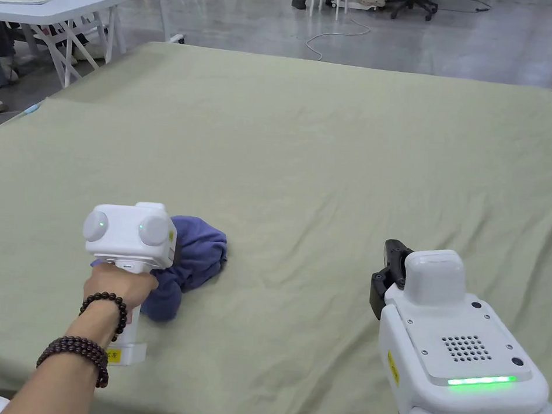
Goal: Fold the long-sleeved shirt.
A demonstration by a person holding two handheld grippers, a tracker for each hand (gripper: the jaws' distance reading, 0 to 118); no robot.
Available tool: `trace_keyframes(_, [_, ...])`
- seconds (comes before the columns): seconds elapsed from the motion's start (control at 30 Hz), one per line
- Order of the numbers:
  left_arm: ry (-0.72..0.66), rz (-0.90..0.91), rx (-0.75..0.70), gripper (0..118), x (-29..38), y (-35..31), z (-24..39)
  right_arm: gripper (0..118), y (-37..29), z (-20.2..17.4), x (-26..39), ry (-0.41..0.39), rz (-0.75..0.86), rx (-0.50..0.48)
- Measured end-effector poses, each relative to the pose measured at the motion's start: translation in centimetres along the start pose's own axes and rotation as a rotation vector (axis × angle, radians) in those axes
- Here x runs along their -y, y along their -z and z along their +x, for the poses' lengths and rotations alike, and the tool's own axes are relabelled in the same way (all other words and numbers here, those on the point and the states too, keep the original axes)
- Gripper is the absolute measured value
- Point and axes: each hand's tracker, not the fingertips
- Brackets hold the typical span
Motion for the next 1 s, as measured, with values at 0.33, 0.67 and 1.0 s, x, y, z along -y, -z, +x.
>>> trace_keyframes(0.33, [-0.027,0.249,0.343,5,-2.1,-14.1,5.7,0,-1.5,2.4,-0.7,0.029,0.032,0.052])
trace_keyframes(0.67, [0.276,0.225,0.663,5,0.7,-15.2,28.8,0,-7.2,9.8,-1.4,0.069,0.084,0.27])
trace_keyframes(1.0, [0.318,0.089,0.688,69,7.3,-8.3,36.9,0,-10.7,15.2,-0.3,0.092,0.069,0.408])
